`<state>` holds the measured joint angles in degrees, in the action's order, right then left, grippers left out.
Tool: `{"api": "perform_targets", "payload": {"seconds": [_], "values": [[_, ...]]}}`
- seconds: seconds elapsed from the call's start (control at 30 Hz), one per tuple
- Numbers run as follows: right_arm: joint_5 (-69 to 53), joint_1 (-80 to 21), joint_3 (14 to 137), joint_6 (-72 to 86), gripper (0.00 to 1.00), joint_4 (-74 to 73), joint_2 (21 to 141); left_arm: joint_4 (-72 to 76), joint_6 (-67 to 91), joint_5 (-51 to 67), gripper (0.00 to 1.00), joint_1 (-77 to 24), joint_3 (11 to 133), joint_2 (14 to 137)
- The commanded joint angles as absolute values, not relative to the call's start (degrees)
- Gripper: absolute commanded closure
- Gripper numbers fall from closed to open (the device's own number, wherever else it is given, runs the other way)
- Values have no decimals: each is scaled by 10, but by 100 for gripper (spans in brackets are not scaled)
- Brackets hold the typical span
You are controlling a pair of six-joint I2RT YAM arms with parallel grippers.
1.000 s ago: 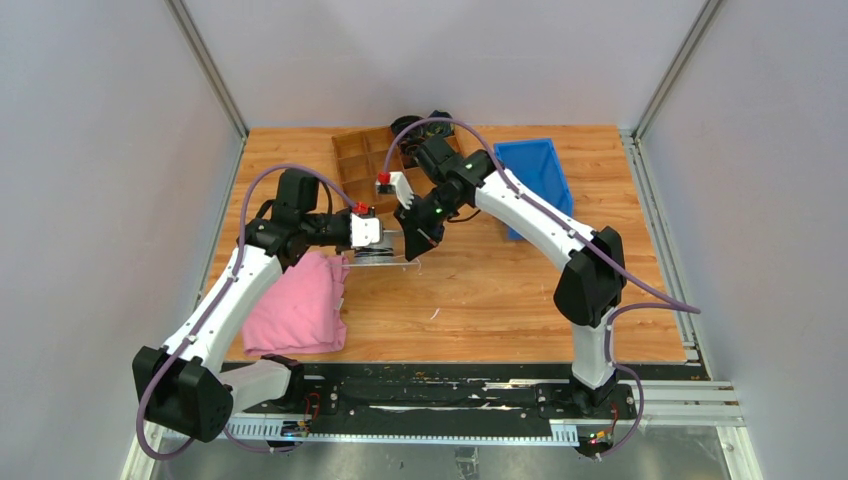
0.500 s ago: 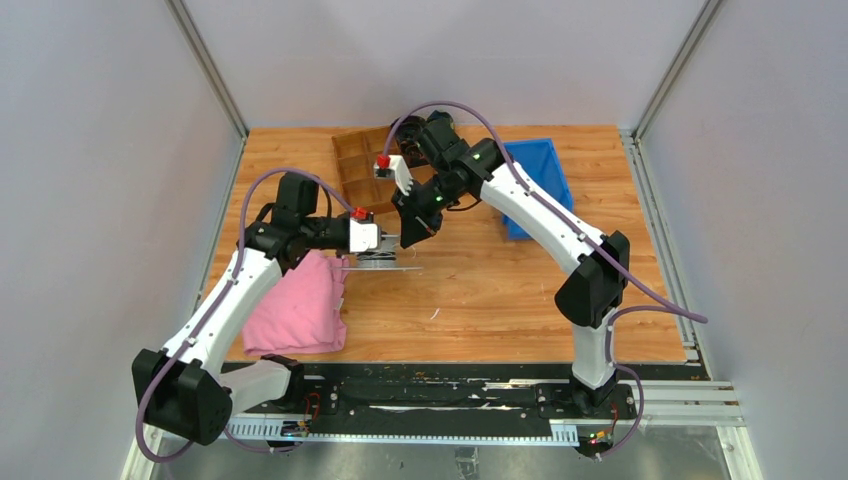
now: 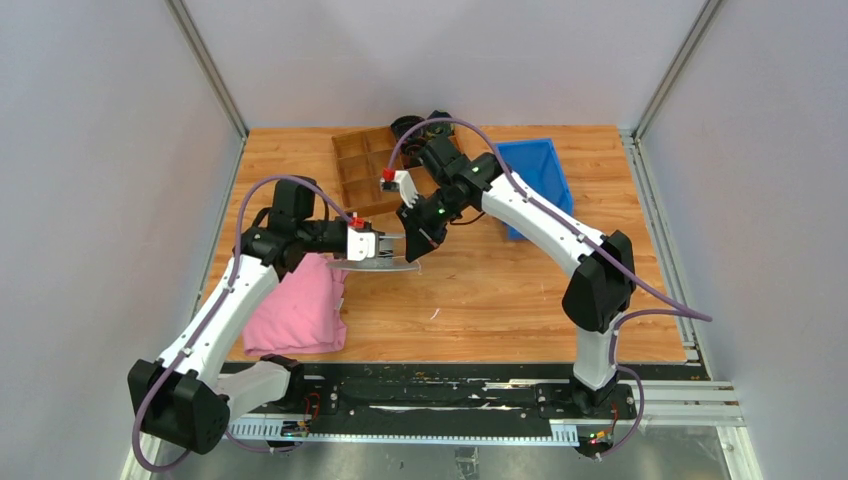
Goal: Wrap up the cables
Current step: Wrap the cable around the cable reel.
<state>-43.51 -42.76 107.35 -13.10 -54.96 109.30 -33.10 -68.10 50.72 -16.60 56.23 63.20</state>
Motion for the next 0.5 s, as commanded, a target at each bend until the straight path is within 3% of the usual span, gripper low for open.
{"api": "perform_targets", "payload": {"seconds": [0.0, 0.23, 0.47], "values": [[-410, -437, 1023, -94, 99, -449, 1067, -241, -678, 564, 100, -173, 537, 591], [-384, -436, 1020, -119, 99, -425, 1054, -223, -655, 592, 100, -173, 522, 588], [-324, -428, 988, -243, 99, -426, 1031, -213, -600, 640, 100, -172, 534, 595]]}}
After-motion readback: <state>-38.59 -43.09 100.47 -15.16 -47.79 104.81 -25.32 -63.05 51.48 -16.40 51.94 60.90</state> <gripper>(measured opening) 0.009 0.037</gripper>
